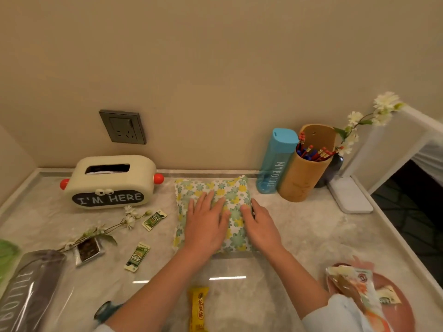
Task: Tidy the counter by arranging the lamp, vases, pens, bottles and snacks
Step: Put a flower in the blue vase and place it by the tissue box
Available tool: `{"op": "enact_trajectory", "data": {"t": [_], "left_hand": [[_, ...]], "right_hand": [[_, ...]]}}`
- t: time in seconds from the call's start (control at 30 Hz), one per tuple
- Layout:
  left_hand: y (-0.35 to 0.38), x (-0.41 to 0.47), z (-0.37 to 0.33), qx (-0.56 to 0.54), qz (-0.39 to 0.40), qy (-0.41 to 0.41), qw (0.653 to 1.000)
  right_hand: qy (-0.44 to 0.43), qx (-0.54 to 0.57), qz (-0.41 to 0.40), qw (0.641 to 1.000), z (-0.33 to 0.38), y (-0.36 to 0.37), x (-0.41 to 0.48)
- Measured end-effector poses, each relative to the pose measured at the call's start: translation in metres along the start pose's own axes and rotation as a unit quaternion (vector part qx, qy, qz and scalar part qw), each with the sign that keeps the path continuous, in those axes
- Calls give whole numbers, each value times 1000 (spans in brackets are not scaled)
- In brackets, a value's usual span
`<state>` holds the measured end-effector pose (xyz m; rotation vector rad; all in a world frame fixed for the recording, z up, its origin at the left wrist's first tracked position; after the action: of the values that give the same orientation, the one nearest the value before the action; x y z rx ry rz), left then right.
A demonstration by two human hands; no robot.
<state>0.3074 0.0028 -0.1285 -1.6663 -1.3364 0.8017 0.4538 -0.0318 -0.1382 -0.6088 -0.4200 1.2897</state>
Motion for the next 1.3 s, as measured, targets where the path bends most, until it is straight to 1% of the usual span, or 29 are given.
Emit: {"op": "enact_trajectory", "data": {"t": [0.1, 0.3, 0.43, 0.53, 0.6, 0.67, 0.77, 0.83, 0.93, 1.03, 1.1, 1.17, 1.2, 1.27, 1.3], "left_hand": [[-2, -33, -6, -41, -27, 16, 999], [2, -87, -11, -58, -29, 25, 998], [7, -121, -14, -30, -21, 18, 999], [17, -140, -15, 20, 0, -16, 1000], [26, -152, -13, 73, 26, -50, 996], [30, -166, -15, 103, 35, -73, 991], [32, -179, -25, 86, 20, -84, 993], [34, -184, -34, 35, -8, -68, 997], [39, -191, -41, -77, -42, -42, 995], [45, -193, -55, -187, -37, -13, 982], [45, -195, -66, -240, -31, 0, 970], [44, -198, -69, -234, -50, 3, 971], [44, -201, -67, -204, -67, -5, 977], [47, -206, -58, -95, -88, -45, 991], [49, -210, -53, -38, -94, -73, 992]], "right_hand": [[-6, -63, -18, 998, -3, -8, -31], [15, -209, -56, 976, -18, -22, -96], [49, -270, -27, 961, -34, -23, -127], [58, -284, 25, 957, -44, -20, -139], [43, -309, 65, 948, -46, -19, -145], [7, -345, 71, 936, -46, -24, -149], [-50, -376, 59, 923, -46, -32, -153], [-79, -366, 64, 925, -50, -36, -154], [-128, -304, 54, 943, -56, -36, -157], [-145, -208, 34, 967, -62, -37, -161], [-159, -170, 11, 972, -64, -43, -167], [-166, -149, 5, 975, -66, -48, -171], [-165, -150, 6, 975, -68, -50, -172], [-168, -182, -3, 969, -72, -55, -174], [-171, -204, -7, 964, -73, -57, -175]]}}
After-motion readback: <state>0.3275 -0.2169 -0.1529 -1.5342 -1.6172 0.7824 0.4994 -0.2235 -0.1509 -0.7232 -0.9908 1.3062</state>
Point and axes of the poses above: each hand's wrist, its own x-axis towards the middle knuckle, its own y-axis out of the palm, z = x × y, the point moved 6 cm from there along x, towards the middle knuckle, and after that the axes turned 7 degrees about -y, right-handed, at the moved point
